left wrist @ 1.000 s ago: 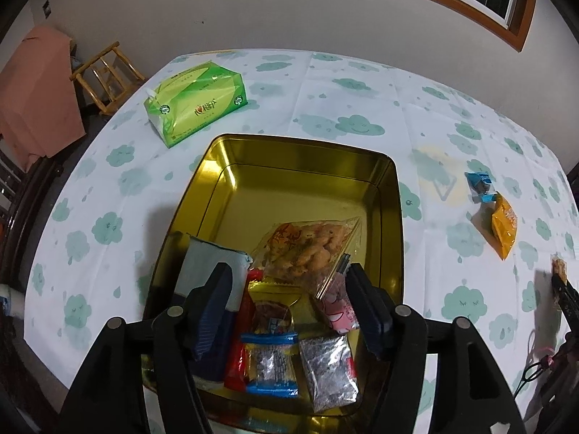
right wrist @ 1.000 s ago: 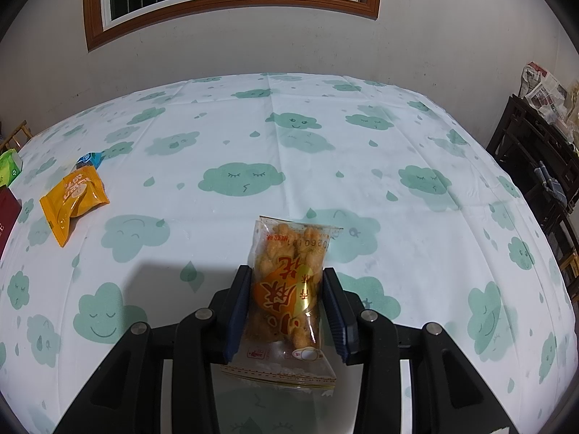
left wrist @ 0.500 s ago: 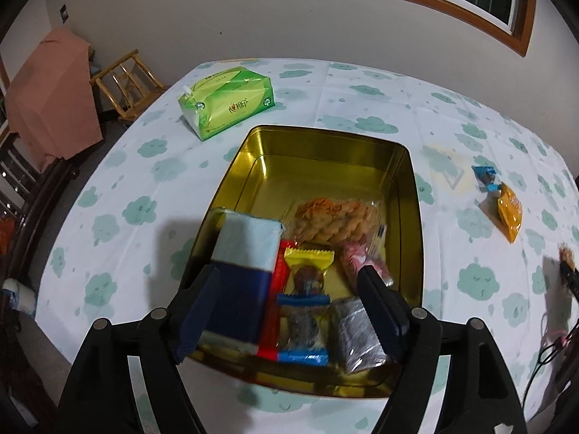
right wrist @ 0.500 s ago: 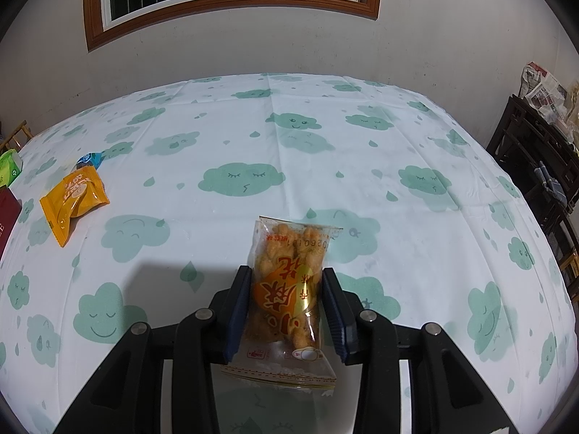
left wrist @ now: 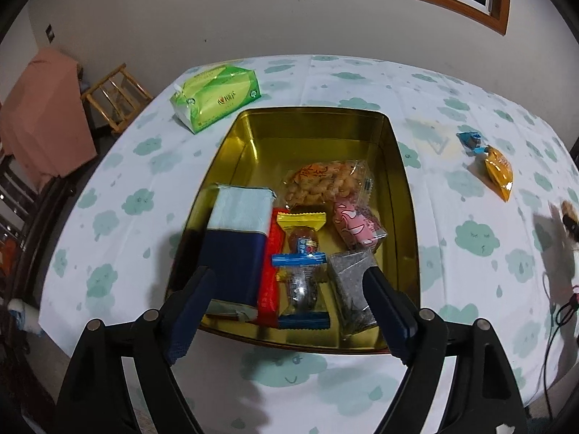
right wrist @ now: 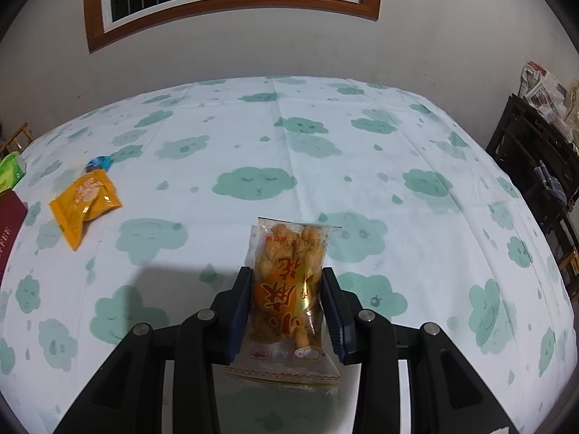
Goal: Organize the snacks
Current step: 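Lower the orange-labelled snack bag into the tin with the right gripper and release it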
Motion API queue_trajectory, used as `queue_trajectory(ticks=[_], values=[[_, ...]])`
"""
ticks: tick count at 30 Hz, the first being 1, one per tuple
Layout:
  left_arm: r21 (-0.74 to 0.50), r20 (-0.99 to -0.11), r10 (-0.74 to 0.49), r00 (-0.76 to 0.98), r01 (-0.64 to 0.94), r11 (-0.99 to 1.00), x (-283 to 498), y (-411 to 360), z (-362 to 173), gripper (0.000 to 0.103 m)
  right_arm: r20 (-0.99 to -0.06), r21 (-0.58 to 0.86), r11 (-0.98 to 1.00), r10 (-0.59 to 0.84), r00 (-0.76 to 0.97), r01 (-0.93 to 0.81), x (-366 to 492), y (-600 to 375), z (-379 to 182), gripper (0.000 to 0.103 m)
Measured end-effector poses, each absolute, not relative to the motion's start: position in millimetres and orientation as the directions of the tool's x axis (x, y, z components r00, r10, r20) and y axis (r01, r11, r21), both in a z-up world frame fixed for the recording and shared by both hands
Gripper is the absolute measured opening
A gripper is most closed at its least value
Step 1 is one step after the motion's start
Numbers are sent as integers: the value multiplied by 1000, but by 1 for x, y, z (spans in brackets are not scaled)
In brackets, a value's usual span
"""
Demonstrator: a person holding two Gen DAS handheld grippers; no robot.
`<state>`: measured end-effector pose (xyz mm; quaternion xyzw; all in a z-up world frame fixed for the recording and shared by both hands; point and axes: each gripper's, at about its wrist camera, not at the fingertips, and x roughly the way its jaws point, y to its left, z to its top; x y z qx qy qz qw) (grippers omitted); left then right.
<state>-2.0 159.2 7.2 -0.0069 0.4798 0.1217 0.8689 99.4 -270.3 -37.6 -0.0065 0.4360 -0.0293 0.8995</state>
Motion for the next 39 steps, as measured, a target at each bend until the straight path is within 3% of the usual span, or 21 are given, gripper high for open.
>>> queue_trajectory(ticks=[7,24,39], values=[[115,-811,245,531,-265,957,-7,170,15,83,-764,-17,998,26,644,-59,89,-228,-15,38],[57,-809,270,522,-387,920,-35,225,20,85,-726,103,876,389,567,-470,52,-45,28,38],[60,-818,308,486,-460,886,-61,265,14,86,-749,96,767,475,462,-634,42,64,21,38]])
